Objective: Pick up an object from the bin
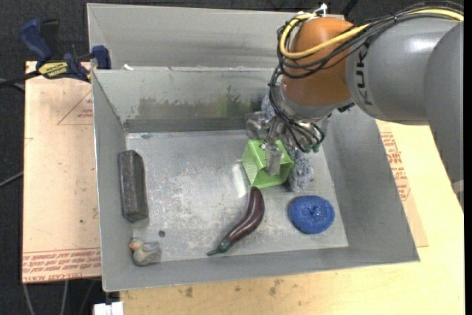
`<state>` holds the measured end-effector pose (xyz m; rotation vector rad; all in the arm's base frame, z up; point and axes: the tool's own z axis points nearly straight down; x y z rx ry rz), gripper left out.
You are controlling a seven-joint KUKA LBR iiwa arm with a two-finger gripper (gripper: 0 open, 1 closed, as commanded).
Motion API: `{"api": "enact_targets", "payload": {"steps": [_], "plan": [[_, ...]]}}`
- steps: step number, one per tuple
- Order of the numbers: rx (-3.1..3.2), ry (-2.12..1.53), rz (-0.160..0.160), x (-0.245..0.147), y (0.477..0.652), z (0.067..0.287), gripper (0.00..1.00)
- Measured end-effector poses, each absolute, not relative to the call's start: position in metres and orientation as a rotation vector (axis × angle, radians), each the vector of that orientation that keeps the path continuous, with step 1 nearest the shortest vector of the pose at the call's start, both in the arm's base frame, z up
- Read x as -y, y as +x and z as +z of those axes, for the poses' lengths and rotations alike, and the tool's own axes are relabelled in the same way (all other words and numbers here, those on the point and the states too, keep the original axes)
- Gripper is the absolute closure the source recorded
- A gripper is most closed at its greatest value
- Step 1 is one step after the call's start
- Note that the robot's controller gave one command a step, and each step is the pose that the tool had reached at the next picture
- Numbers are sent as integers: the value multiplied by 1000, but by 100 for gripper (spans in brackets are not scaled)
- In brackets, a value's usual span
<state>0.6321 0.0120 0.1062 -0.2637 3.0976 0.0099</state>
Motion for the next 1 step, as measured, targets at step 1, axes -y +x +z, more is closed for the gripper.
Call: {"api": "enact_targets", "payload": {"steps": [1], "plan": [[-3091,-486,1,10,647,136,100]]}}
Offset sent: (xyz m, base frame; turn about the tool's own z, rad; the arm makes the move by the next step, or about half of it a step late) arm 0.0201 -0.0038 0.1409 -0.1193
